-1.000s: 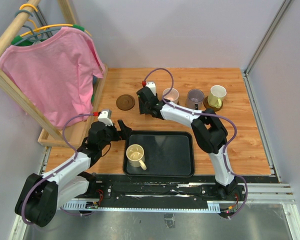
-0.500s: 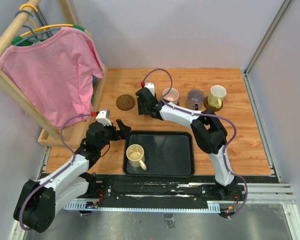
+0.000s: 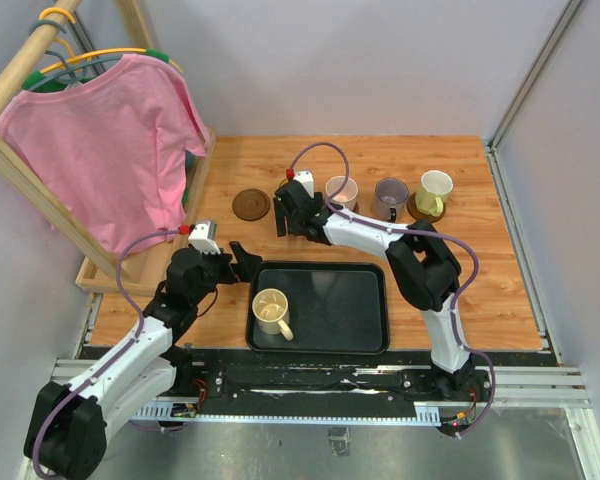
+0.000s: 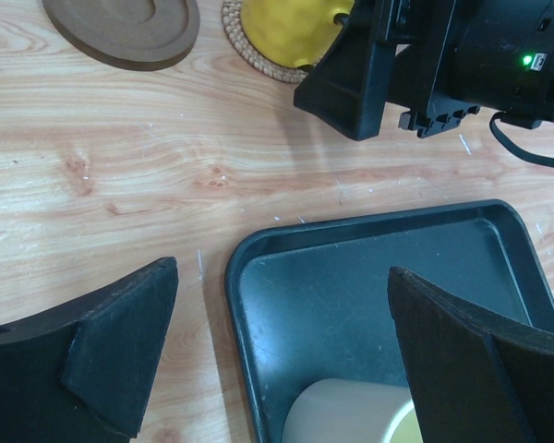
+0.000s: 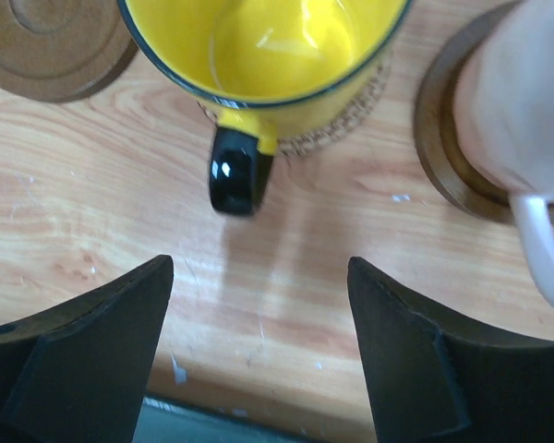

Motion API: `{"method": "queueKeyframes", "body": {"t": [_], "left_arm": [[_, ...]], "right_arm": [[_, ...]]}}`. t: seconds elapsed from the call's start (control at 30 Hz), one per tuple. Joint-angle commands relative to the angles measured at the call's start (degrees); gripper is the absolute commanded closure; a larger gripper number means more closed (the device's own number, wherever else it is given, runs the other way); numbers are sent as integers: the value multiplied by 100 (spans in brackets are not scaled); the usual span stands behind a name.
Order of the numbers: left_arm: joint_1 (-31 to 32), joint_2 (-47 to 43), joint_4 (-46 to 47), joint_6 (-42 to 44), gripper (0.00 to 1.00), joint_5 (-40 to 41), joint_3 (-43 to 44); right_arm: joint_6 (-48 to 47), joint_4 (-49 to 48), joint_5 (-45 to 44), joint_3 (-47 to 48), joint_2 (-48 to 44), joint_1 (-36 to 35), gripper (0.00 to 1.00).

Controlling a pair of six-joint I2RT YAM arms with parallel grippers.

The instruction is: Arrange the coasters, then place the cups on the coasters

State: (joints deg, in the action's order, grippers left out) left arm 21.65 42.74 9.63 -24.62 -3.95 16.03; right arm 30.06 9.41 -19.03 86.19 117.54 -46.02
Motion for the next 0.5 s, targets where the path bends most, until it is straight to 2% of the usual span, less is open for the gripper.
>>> {"method": "queueKeyframes", "body": {"t": [0.0,0.13,0.23,0.33,0.47], "left_arm": [[67,-532,-478,-194,0,-291,115],[151,-938,-753,-371,0,-253,130],[279,-1145,-915,-462,0,-112,134],[542,-1251,-1005,-568,0,124,147],[1171,-1321,-1176,-702,0,1026,193]], "right_arm": [[97,8,-39,-459,-818,-74,22],[-122,-197,102,-1047,-1524,-69,22],[-628,-298,477,-1421,-1984,-69,25],[-1229,-231,1093,-1651,-2300,-59,36],[-1804,-57,2362,-1774,-2515,-58,52]]}}
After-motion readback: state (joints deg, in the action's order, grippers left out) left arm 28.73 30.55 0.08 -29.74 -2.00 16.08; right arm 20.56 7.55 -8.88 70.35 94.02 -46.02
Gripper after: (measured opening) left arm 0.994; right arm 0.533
